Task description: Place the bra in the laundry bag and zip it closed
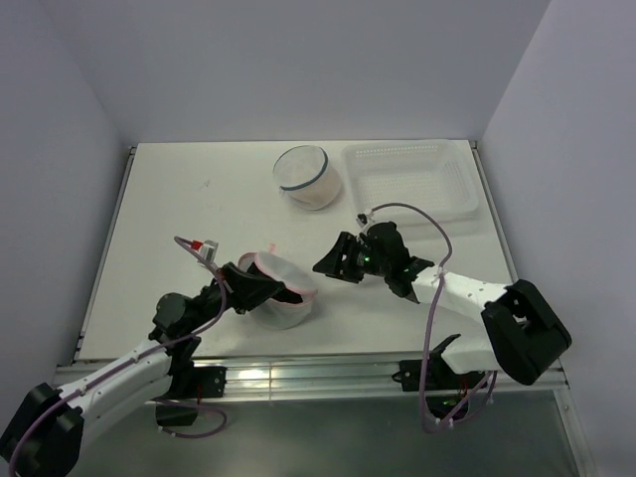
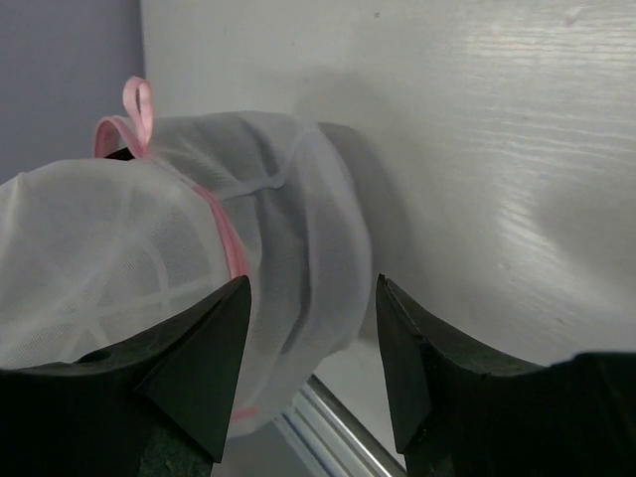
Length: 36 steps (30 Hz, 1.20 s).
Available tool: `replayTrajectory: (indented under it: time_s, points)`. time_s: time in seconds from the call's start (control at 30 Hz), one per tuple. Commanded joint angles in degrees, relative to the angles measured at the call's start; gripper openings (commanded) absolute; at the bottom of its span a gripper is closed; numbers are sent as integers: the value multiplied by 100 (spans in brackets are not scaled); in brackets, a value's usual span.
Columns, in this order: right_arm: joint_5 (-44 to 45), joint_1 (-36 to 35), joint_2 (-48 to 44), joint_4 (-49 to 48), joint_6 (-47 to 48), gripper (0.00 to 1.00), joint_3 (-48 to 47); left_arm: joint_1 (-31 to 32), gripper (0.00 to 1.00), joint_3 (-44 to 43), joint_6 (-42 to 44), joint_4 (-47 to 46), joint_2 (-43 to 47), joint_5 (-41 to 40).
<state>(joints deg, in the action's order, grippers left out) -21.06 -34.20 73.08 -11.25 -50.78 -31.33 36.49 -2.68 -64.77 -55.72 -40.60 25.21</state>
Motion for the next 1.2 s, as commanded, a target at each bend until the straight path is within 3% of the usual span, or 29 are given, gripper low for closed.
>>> replayTrajectory:
  time_s: [0.0,0.27,0.47,0.63,0.93,1.17]
  points:
    - [-722,45,302,-1220,-483,61,39,-45,0,900,-106,-352,271,291]
    - [-1286,44,883,-2609,-1143,62,259,-37,0,1094,-123,535,1106,195]
    - [-1409,44,822,-3417,-1407,62,540,-45,0,1226,-167,370,1177,256]
    - [-1691,9,910,-3902,-1549,62,479,-37,0,1164,-132,-271,643,466]
    - [-1525,-184,682,-2665,-776,62,101,-46,0,734,-9,-1265,-255,845]
    - [-1164,-184,506,-1821,-275,61,-4,-45,0,698,-18,-1608,-168,950]
